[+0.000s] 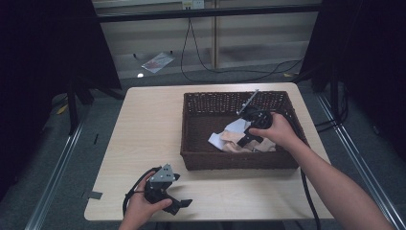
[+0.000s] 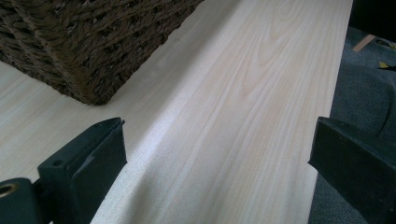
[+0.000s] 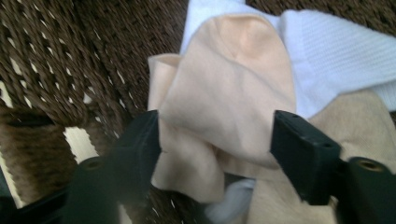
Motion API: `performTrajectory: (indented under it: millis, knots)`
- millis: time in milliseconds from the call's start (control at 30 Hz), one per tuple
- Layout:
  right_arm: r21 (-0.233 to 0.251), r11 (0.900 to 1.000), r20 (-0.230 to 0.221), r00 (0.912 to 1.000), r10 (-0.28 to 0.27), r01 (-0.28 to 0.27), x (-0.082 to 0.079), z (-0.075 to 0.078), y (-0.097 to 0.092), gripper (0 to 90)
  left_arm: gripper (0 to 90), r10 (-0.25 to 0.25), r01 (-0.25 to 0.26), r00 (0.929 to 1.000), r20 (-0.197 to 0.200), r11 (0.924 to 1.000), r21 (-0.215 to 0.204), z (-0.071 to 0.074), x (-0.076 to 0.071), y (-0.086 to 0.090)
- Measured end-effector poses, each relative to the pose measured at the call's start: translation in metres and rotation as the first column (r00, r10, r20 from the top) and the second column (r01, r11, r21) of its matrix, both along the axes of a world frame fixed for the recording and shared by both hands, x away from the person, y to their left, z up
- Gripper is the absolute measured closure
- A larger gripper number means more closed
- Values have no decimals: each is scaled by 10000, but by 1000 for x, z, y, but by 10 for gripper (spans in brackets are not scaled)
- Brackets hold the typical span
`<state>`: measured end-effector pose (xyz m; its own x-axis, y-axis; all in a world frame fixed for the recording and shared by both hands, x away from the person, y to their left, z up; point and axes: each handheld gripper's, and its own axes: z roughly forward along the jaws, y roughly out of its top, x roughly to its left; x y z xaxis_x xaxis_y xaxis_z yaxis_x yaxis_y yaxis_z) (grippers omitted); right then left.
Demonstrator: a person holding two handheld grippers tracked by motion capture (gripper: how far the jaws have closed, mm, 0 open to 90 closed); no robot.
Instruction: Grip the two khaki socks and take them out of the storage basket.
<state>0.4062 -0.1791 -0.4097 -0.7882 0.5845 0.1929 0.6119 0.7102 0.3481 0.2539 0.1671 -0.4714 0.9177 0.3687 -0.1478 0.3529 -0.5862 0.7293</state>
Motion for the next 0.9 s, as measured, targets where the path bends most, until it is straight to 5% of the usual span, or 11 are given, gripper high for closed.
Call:
performTrajectory:
  millis: [267, 433, 533, 700, 900]
  knots:
    - [-107, 9999, 64, 10000, -24, 25, -2, -5, 13, 144, 31, 36, -36, 10000, -39, 10000, 7, 0, 0, 0]
    - [-305, 9994, 41, 9999, -132, 133, 1, -15, 17, 133, 32, 28, -28, 10000, -29, 10000, -41, 0, 0, 0]
    - [-451, 9990, 92, 10000, 20, -16, 3, -19, 18, 256, 32, 47, -47, 10000, -42, 10000, 23, 0, 0, 0]
    - [-381, 9992, 137, 9998, 148, -143, 2, -18, 17, 666, 32, 23, -23, 10000, -39, 10000, -22, 0, 1, 2]
    - [-297, 9995, 159, 9999, -40, 45, 5, -9, 5, 765, 32, 55, -55, 10000, -7, 10000, 62, 0, 0, 2]
